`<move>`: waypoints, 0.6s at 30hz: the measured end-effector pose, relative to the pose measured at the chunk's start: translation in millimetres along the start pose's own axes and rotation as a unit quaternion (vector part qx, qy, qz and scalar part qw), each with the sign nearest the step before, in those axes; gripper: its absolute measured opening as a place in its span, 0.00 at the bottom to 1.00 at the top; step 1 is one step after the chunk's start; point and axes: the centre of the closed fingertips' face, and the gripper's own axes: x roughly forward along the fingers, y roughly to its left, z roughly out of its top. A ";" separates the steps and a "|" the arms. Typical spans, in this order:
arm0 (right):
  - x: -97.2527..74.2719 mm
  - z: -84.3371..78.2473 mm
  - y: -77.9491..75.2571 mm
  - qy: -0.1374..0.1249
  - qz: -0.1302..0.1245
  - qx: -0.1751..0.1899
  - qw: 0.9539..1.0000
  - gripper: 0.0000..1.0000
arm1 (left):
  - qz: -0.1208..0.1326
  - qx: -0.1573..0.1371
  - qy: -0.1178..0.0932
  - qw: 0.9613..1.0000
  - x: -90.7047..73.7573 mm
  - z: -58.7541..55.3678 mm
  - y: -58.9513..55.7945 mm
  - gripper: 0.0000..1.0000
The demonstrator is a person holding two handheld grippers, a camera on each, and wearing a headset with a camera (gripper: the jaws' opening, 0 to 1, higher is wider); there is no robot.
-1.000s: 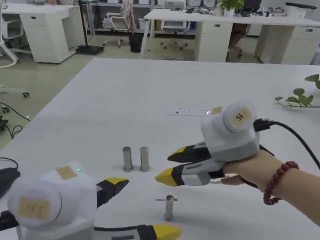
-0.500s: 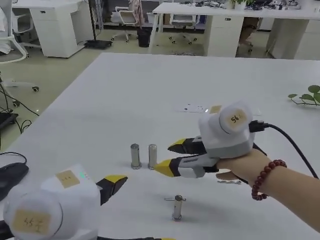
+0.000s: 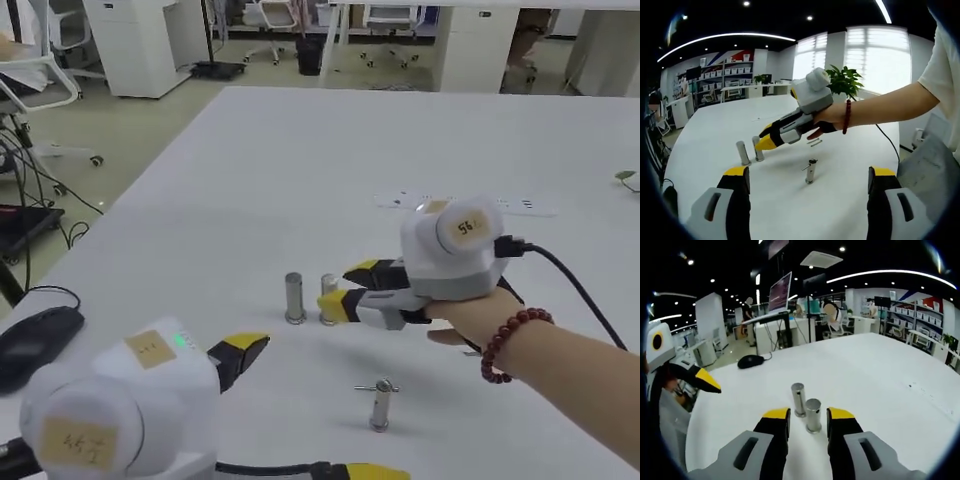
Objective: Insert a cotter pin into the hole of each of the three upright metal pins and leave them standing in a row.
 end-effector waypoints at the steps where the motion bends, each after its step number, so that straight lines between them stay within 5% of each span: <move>1: 2.5 -0.4 -0.9 -0.003 0.001 0.005 1.000 0.30 | 0.002 0.000 0.000 1.000 -0.8 -0.4 1.1 0.99; 18: 19.6 -2.4 -4.4 -0.012 0.001 0.016 1.000 0.16 | 0.015 -0.002 0.011 1.000 -4.1 -7.9 6.7 0.95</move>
